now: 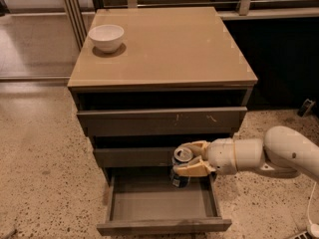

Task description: Place pepsi can into bottom drawer

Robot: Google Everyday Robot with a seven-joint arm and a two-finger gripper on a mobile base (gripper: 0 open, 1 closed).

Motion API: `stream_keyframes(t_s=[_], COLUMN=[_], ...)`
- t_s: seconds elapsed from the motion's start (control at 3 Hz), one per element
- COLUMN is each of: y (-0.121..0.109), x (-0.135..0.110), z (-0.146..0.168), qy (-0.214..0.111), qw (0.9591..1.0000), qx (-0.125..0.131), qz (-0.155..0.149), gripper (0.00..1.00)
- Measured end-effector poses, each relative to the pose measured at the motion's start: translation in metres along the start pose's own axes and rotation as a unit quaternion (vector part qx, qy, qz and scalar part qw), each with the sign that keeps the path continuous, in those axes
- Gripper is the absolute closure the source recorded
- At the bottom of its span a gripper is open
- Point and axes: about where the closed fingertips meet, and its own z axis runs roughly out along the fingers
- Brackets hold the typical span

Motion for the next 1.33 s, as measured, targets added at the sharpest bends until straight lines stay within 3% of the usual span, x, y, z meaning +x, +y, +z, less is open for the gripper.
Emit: stream_keyframes(t_s=[0.33, 0.67, 1.0, 1.33], y=[0.000, -0.004, -0.007, 0.007], x=[0.049, 0.136, 0.221, 0.247], z=[0.016, 0.046, 0.074, 0.095], qy=[0.001, -0.004, -0.013, -0.031], qw=[0.9999, 0.9991, 0.9984, 0.9973], qx=[-0.012, -0.034, -0.054, -0.066], qz=[-0.007, -0.023, -0.014, 0.015], gripper=[1.00, 1.00, 1.00, 1.00])
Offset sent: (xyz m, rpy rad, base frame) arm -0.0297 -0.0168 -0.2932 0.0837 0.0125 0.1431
